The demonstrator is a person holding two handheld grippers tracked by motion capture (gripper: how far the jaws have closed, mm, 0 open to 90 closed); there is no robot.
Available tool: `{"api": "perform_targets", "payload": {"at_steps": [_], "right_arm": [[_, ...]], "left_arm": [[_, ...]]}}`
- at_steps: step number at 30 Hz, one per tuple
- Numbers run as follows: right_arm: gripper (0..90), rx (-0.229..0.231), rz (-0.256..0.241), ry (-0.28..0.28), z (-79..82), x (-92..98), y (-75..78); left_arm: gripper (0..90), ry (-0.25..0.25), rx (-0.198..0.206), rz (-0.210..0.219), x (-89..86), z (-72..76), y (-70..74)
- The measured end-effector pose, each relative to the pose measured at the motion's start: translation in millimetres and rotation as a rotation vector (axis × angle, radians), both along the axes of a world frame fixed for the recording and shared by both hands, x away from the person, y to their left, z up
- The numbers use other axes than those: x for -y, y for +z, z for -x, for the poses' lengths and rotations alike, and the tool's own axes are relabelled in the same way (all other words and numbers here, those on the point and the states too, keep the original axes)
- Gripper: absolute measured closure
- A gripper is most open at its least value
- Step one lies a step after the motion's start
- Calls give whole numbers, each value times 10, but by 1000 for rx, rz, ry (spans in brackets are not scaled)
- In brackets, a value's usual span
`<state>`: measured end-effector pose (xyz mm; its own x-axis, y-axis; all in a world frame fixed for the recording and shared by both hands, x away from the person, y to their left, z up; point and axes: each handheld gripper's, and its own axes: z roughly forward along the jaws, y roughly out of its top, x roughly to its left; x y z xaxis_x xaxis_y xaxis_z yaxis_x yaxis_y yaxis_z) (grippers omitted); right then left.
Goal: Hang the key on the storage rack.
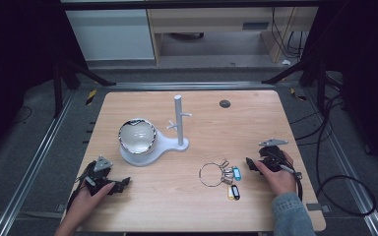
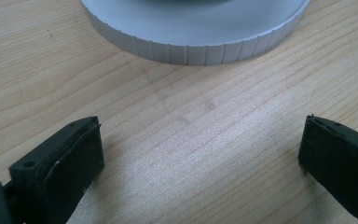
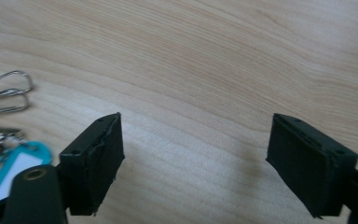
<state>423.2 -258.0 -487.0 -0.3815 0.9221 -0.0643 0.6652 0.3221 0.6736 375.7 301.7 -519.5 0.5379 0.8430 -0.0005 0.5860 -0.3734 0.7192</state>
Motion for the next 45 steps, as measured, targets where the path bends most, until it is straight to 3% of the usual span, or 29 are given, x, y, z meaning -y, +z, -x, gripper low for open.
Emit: {"api": "perform_targets", "payload": {"at_steps": [3,10,16,21,30,36,45], "right_arm": [[326,-22,-13,27,57,-15,95],[409,-86,-7,123,116,-68,246],[588,-137,41,239,104,-199,461],[666,-188,133,356,24,-371,519],[735,-244,232,499,-159,-733,495],[644,-297,315,589,-249,-903,417],[745,-322,324,636,-185,-985,370]], "left_arm": [[0,0,0,0,0,0,0],[0,1,0,0,1,0,0],[0,1,0,0,1,0,0],[0,1,0,1,1,0,0],[0,1,0,0,1,0,0],[0,1,0,0,1,0,0],[0,1,0,0,1,0,0]]}}
